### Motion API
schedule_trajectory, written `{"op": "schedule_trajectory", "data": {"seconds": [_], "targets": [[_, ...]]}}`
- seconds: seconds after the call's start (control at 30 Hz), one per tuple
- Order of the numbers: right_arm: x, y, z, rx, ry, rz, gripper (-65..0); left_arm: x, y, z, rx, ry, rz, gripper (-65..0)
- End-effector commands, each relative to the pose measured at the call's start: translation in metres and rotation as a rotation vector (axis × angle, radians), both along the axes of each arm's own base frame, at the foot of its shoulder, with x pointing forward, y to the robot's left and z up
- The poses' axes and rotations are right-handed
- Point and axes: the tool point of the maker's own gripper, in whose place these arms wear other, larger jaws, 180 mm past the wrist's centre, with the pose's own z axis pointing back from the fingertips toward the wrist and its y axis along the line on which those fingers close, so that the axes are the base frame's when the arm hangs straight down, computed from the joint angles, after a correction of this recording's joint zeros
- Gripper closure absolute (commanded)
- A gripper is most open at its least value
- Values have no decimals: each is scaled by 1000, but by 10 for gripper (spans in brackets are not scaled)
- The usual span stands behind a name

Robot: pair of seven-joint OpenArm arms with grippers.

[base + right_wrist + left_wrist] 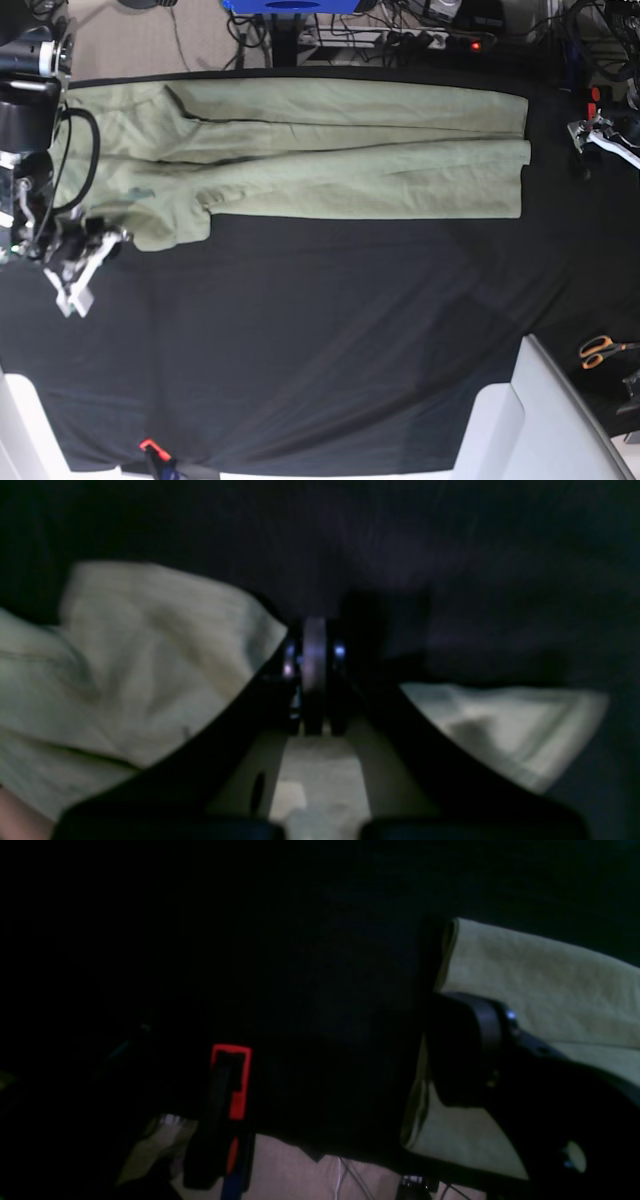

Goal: Fold the T-shirt properly
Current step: 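Move the right gripper to the shirt end and grasp the cloth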

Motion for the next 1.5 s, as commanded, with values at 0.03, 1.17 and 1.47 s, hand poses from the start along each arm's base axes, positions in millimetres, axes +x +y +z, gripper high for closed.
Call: {"op": "schedule_trajectory", "data": {"seconds": [0.03,1.17,1.47], "targets": [[16,-7,20,-13,-58,3,-2,12,6,15,23,-49,-7,-647],[-77,5,65,-133,-40,-18,-2,11,9,6,1,-39,15,-647],[-121,7,59,-163,5,10,-2,11,9,7,1,-40,15,-647]]}}
